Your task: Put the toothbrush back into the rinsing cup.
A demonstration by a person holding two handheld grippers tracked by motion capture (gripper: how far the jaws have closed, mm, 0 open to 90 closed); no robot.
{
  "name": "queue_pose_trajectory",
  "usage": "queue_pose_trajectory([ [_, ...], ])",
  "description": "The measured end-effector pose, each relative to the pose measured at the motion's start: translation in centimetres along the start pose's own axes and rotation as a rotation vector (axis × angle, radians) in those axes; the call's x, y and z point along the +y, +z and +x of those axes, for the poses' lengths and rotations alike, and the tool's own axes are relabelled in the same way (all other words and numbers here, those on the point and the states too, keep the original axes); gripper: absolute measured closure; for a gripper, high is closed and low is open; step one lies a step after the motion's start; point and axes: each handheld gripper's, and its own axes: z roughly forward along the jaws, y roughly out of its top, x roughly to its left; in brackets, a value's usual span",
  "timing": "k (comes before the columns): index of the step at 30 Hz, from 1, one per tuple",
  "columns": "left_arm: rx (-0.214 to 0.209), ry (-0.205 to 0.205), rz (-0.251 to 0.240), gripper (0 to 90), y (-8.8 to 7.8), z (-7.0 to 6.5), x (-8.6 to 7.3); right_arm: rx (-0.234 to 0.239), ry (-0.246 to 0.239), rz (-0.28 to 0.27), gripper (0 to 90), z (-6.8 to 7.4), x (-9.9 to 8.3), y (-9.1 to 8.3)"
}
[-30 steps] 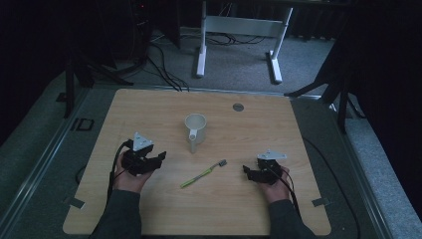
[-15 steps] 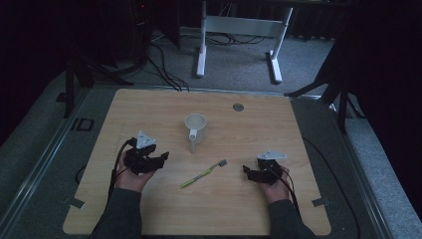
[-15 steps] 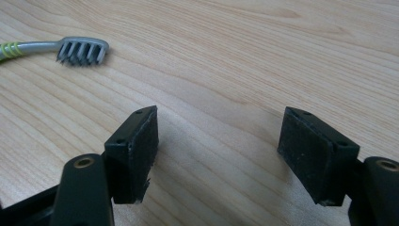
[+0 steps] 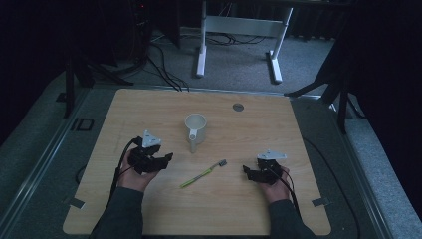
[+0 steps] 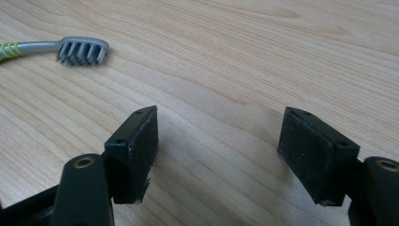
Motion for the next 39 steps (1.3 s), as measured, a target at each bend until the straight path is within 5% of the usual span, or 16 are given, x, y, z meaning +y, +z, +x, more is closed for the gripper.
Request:
queue_pose_trajectory([
  [20,-0.067,0.087,0.099,49.0,1.4,-1.8,1.8,0.0,0.002,0.0,28.6,0.0,0.0,0.0],
  [39,-0.107,0.172,0.218,50.6,3.0,-3.4,5.3,0.0,0.002,0.002,28.4,0.0,0.0,0.0],
])
